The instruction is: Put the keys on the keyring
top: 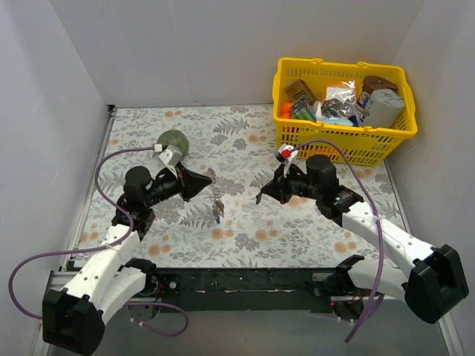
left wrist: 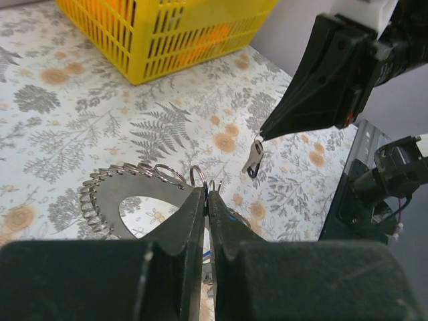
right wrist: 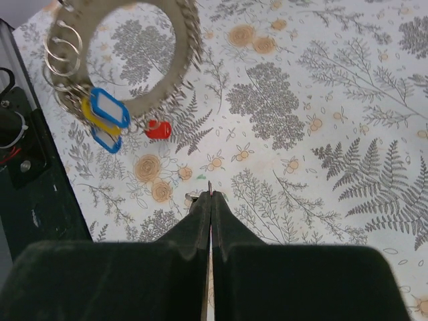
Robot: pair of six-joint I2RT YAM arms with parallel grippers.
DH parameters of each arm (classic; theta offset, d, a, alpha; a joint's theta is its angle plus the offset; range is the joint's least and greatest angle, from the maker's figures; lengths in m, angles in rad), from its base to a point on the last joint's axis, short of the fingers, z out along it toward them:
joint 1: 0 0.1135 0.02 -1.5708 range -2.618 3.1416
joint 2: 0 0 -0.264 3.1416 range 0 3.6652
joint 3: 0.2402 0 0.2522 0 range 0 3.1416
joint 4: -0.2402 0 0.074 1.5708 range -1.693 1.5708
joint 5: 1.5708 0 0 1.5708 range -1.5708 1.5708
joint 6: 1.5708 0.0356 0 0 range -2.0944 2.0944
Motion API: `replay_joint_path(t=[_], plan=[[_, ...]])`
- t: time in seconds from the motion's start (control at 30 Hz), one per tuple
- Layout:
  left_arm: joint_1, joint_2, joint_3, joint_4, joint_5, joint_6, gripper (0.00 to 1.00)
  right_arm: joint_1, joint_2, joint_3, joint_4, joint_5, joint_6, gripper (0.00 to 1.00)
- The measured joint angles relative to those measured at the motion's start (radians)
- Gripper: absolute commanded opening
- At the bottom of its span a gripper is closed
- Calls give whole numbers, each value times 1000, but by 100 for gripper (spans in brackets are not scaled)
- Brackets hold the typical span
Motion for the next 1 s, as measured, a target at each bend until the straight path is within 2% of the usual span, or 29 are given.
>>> replay_joint_path(t=[0.2,0.37,0.53,0.7,1.0], plan=[[-131,50,11,-16,-89,14,0,-20,-47,-7,9,-83,-47,1],[-249,99,11,-8,-221,13,0,-26,-49,-25,7,-136,-64,1],[-371,203,11,8,-321,27,0,-26,-49,-27,5,-172,-79,1],[-401,272,11,24,-363,43,0,-26,-49,-27,2,-189,-98,1],[-407,271,10,58,-382,69,0,-27,-38,-27,-2,-234,-122,1]])
